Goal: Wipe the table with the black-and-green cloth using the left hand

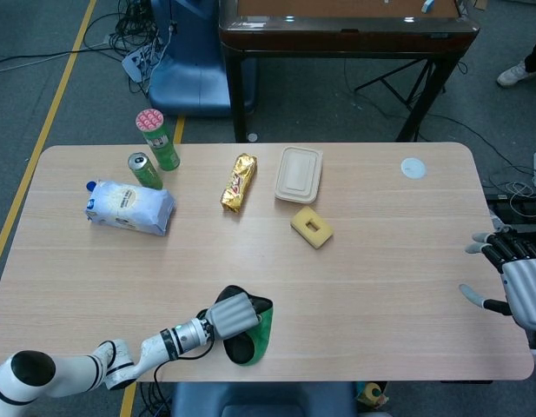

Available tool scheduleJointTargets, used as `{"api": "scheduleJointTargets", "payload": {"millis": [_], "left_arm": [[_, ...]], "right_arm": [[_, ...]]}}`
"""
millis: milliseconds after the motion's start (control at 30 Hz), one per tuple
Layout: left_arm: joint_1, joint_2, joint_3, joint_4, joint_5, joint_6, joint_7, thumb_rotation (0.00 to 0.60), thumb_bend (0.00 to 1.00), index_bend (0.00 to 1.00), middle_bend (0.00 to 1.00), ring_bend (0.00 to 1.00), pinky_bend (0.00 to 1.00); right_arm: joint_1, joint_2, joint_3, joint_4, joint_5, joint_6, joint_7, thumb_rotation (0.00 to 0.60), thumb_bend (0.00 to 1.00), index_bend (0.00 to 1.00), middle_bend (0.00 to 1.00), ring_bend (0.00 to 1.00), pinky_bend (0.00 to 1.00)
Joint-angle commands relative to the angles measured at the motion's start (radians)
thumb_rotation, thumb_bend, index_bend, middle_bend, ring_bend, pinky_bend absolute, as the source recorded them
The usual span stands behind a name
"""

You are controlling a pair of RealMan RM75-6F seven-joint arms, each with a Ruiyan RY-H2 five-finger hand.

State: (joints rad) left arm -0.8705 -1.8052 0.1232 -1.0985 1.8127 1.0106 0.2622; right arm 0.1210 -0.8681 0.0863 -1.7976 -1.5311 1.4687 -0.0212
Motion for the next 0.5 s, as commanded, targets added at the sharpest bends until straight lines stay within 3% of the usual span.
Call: {"api": "scheduleJointTargets", "payload": {"millis": [33,500], "left_arm": [[-0.004,-0.016,0.002,0.000,0.003,-0.015,0.021,0.600,0.20,0.62,0.67,0.65,0.88],[0.008,-0.001,-0.056,0.154,-0.087,-0.069,0.097,0.600,0.20,0.62,0.67,0.65,0.88]], "right_arm": [[0.001,0.000,0.001,0.000,-0.001,0.001,0.001,0.600,0.24,0.36,0.28,0.21,0.24],[0.002,-0.001,0.001,0.000,-0.004,0.002,0.003,0.600,0.24,0.36,0.28,0.21,0.24]]}}
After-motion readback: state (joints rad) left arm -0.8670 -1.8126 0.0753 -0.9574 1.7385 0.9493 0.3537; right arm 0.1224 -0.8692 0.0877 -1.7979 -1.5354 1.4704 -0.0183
